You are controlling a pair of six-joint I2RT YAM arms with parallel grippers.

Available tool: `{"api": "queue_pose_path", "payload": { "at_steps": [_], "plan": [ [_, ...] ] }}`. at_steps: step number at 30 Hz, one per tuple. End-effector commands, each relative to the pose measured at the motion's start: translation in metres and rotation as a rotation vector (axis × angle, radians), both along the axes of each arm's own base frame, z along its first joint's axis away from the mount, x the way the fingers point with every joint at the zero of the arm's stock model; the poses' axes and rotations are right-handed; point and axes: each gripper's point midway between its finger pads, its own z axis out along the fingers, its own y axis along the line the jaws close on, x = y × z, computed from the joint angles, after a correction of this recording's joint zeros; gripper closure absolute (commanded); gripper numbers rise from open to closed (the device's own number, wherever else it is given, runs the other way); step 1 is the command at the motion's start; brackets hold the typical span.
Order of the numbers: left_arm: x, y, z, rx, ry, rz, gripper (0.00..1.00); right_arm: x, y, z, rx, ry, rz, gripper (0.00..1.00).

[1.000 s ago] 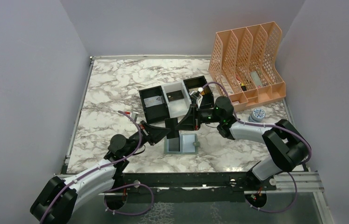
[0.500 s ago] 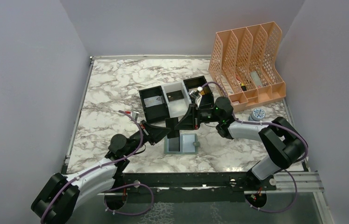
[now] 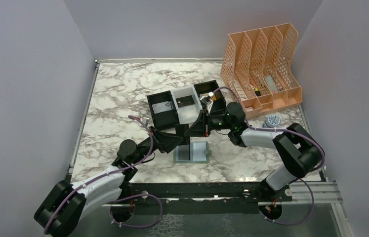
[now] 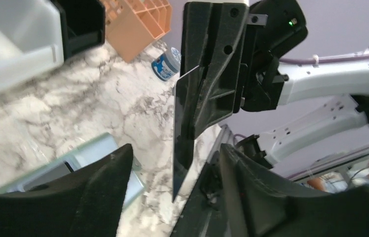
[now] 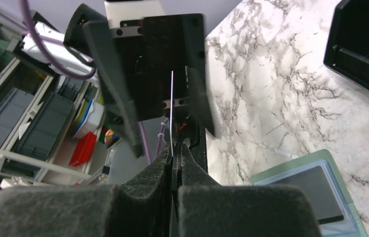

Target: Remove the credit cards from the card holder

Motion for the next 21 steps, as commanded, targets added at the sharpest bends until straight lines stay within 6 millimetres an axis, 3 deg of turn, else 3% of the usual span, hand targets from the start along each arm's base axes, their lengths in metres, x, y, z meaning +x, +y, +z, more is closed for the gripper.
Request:
{"api": "queue_pose_path", "payload": {
  "at_steps": [1, 2, 3, 6, 10, 12, 15, 18, 21],
  "plan": [
    [0.022, 0.009, -0.007, 0.097, 0.015, 0.109, 0.15, 0.034, -0.006, 0.002, -0.067, -0.087, -0.160, 0.99],
    [0.031, 0.013, -0.009, 0.138, 0.031, 0.149, 0.04, 0.043, -0.010, -0.002, -0.099, -0.100, -0.200, 0.99],
    [0.040, 0.018, -0.008, 0.183, 0.040, 0.187, 0.01, 0.055, -0.013, -0.007, -0.144, -0.115, -0.252, 0.99],
    [0.066, 0.033, 0.004, 0.307, 0.059, 0.298, 0.01, 0.088, -0.025, -0.017, -0.279, -0.173, -0.399, 0.99],
    [0.087, 0.072, -0.013, 0.493, 0.208, 0.515, 0.01, 0.119, -0.041, -0.017, -0.385, -0.287, -0.543, 0.99],
    [0.085, 0.087, -0.022, 0.536, 0.263, 0.580, 0.01, 0.131, -0.048, -0.016, -0.423, -0.355, -0.595, 0.99],
    [0.069, 0.087, -0.022, 0.495, 0.186, 0.532, 0.01, 0.148, -0.059, -0.018, -0.489, -0.466, -0.658, 0.99],
    [0.064, 0.112, -0.029, 0.500, 0.201, 0.641, 0.01, 0.160, -0.062, -0.018, -0.525, -0.596, -0.669, 0.99],
    [0.062, 0.118, -0.032, 0.538, 0.180, 0.653, 0.01, 0.172, -0.062, -0.019, -0.571, -0.721, -0.683, 0.99]
  ]
}}
